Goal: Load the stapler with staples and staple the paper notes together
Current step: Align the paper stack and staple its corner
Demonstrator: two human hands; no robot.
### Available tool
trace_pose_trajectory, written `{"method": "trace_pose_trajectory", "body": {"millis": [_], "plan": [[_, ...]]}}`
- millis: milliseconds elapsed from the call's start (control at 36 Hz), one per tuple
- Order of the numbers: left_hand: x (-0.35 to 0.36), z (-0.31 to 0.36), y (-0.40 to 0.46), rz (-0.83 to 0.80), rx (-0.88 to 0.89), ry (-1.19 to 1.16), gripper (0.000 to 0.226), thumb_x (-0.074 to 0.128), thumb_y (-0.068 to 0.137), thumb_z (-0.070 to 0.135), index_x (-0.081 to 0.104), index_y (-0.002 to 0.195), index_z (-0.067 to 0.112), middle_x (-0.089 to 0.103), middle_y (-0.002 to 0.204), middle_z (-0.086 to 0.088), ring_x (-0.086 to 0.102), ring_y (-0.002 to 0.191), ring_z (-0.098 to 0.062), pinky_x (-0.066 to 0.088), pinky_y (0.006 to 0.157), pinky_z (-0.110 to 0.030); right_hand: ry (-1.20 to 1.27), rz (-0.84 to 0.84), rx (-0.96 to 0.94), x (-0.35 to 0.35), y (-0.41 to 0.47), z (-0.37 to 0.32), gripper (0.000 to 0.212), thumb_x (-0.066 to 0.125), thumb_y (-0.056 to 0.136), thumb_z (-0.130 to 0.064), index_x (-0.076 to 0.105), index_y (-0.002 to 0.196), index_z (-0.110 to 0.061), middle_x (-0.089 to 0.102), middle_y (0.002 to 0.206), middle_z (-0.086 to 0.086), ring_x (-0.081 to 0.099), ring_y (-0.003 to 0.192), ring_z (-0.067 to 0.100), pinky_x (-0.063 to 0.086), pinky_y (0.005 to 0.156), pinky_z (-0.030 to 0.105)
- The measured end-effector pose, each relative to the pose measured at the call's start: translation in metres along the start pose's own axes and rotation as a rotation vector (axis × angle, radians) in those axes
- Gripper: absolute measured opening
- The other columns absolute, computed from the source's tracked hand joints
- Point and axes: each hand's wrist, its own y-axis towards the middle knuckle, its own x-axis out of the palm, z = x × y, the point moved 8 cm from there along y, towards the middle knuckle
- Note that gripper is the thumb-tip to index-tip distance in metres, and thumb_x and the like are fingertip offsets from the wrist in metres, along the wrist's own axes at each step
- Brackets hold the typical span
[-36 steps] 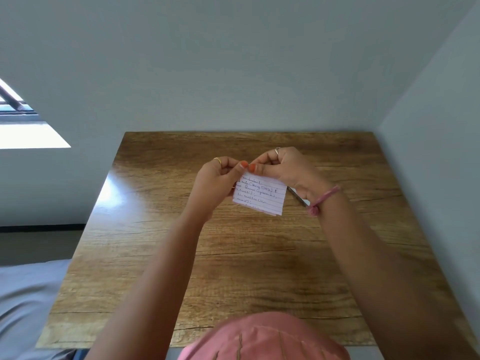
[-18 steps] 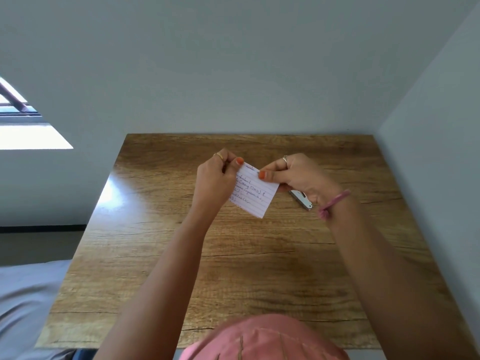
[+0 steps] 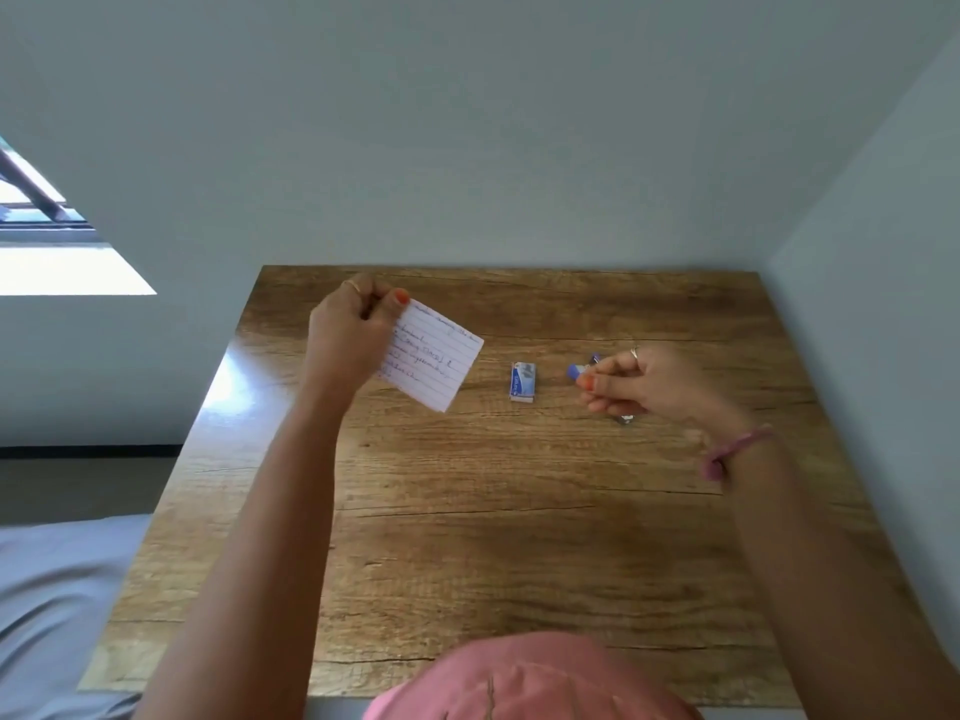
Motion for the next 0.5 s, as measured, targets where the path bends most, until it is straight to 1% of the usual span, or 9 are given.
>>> {"method": "trace_pose_trajectory", "body": {"millis": [111,167,222,278,306,361,417,444,500], "plan": [[0.025,0.020,-0.009,-0.167,0.071,0.050,0.014,0.059,0.093,0.026,0.066,0.082,0.023,0.066,0.078,0.005,0.057,0.070,-0.009,0.046,0.064,-0.024,0.097,-0.011,-0.031,0.014,0.001,-0.011,0.036,0.078,0.065,-0.036,0.074,0.092,-0.011,0.077,0.086,0.006,0.074,0.082,0.017,0.056,0.063,0.017],[0.042,0.029,-0.016,-0.261,0.112,0.081,0.013,0.060,0.093,0.026,0.067,0.083,0.022,0.068,0.079,0.004,0.060,0.072,-0.010,0.048,0.064,-0.023,0.121,-0.034,-0.046,0.026,0.003,-0.018,0.042,0.079,0.062,-0.043,0.075,0.091,-0.012,0.077,0.088,0.005,0.073,0.083,0.015,0.055,0.064,0.017],[0.056,0.036,-0.023,-0.326,0.152,0.097,0.014,0.060,0.093,0.026,0.065,0.080,0.025,0.067,0.077,0.007,0.061,0.070,-0.009,0.048,0.060,-0.016,0.117,-0.071,-0.060,0.037,0.004,-0.025,0.041,0.081,0.061,-0.043,0.076,0.091,-0.015,0.076,0.092,0.004,0.072,0.087,0.014,0.055,0.069,0.021],[0.067,0.042,-0.028,-0.372,0.184,0.089,0.015,0.059,0.094,0.026,0.064,0.079,0.026,0.066,0.075,0.008,0.063,0.067,-0.008,0.048,0.055,-0.012,0.109,-0.110,-0.059,0.044,0.006,-0.030,0.047,0.085,0.055,-0.042,0.076,0.093,-0.015,0.076,0.097,0.005,0.071,0.094,0.018,0.056,0.080,0.029],[0.071,0.044,-0.030,-0.395,0.196,0.078,0.015,0.059,0.094,0.026,0.066,0.080,0.025,0.068,0.074,0.006,0.065,0.066,-0.011,0.051,0.055,-0.015,0.109,-0.126,-0.050,0.046,0.006,-0.030,0.049,0.086,0.053,-0.040,0.076,0.093,-0.014,0.076,0.097,0.006,0.071,0.096,0.020,0.056,0.082,0.032],[0.075,0.045,-0.032,-0.429,0.209,0.048,0.014,0.060,0.094,0.029,0.069,0.085,0.022,0.071,0.076,0.001,0.068,0.068,-0.016,0.055,0.058,-0.027,0.110,-0.146,-0.036,0.049,0.007,-0.031,0.046,0.086,0.053,-0.032,0.075,0.092,-0.011,0.076,0.096,0.007,0.072,0.094,0.022,0.057,0.081,0.032],[0.074,0.039,-0.031,-0.408,0.173,-0.047,0.017,0.058,0.094,0.033,0.071,0.093,0.022,0.072,0.080,-0.001,0.069,0.070,-0.018,0.056,0.060,-0.032,0.118,-0.123,-0.044,0.047,0.008,-0.033,0.039,0.085,0.056,-0.028,0.075,0.090,-0.012,0.076,0.094,0.007,0.072,0.093,0.022,0.058,0.080,0.030],[0.072,0.033,-0.030,-0.375,0.113,-0.150,0.020,0.057,0.094,0.037,0.070,0.098,0.023,0.073,0.082,-0.002,0.068,0.070,-0.017,0.056,0.060,-0.030,0.135,-0.100,-0.056,0.045,0.008,-0.034,0.035,0.084,0.057,-0.026,0.075,0.088,-0.013,0.076,0.094,0.006,0.072,0.092,0.021,0.058,0.078,0.029],[0.068,0.017,-0.030,-0.280,-0.069,-0.463,0.030,0.054,0.094,0.045,0.064,0.109,0.021,0.073,0.087,-0.003,0.069,0.074,-0.015,0.055,0.064,-0.026,0.231,-0.056,-0.066,0.041,0.009,-0.034,0.029,0.083,0.059,-0.023,0.075,0.085,-0.013,0.076,0.093,0.007,0.072,0.091,0.021,0.059,0.072,0.026]]}}
